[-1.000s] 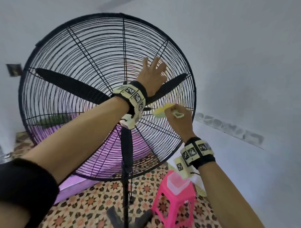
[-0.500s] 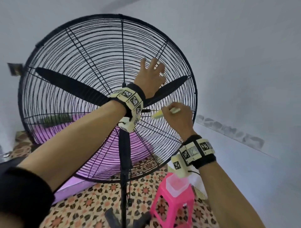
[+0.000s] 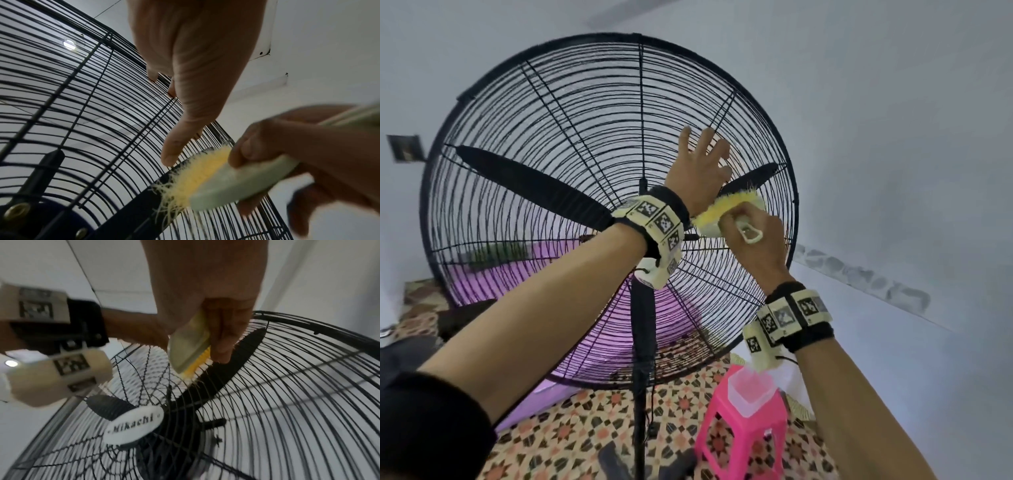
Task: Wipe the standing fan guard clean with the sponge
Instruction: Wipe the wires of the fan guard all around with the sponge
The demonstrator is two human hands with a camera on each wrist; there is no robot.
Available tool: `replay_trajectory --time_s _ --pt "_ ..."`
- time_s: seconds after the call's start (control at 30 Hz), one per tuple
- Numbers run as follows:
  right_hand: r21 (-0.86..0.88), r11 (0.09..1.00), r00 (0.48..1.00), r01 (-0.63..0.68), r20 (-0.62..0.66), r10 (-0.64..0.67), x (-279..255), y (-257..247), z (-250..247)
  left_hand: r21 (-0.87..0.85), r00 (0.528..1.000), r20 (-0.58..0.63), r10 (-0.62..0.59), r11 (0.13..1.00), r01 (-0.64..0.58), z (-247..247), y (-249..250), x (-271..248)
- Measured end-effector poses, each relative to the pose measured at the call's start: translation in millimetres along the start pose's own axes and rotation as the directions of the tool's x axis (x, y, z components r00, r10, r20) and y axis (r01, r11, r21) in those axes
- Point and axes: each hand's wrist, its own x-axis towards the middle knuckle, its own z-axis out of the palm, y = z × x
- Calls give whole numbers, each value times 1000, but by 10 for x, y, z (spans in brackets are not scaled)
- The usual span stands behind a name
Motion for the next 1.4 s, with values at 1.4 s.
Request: replay_trajectory --time_s 1.4 --pt "-142 965 975 -221 -55 215 9 303 -308 -67 1000 -16 -5 998 4 17 -58 -16"
